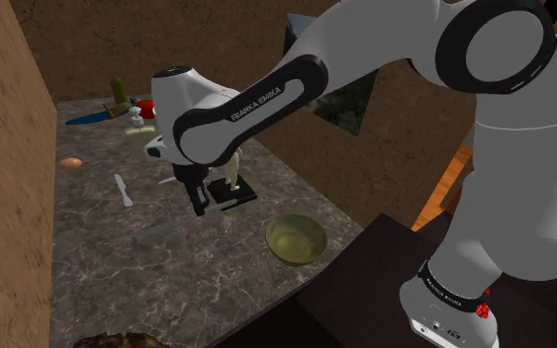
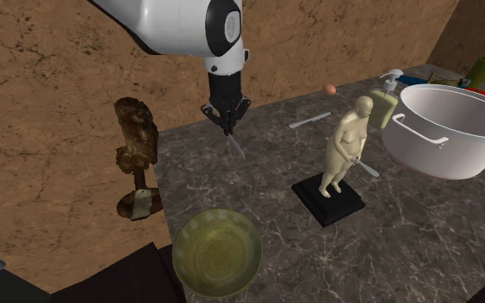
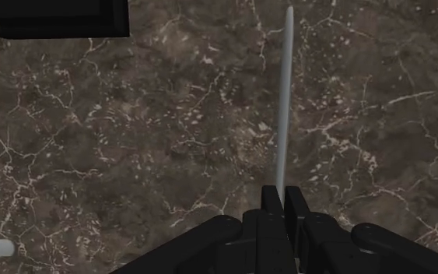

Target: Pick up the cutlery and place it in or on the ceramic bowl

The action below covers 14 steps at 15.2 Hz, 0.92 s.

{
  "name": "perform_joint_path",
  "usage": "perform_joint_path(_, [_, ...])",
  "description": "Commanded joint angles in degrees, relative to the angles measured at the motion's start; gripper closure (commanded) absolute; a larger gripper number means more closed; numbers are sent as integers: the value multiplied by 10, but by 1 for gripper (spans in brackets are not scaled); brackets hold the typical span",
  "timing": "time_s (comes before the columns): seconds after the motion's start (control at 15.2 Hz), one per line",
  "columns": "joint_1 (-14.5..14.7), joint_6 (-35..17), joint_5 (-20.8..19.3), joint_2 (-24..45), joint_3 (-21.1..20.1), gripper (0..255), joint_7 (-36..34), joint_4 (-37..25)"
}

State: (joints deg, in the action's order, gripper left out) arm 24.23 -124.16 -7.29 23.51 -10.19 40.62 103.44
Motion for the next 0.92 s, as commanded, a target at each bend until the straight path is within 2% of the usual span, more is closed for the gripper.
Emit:
perform_joint_path(0.0, [0,9,1,-4,-1,255,1,-5])
perform_joint_path(0.4, [-34,-42,22,-126,3,255,40,164])
perform_joint_path(0.86, [-63,-74,48,-263,21,255,102,329])
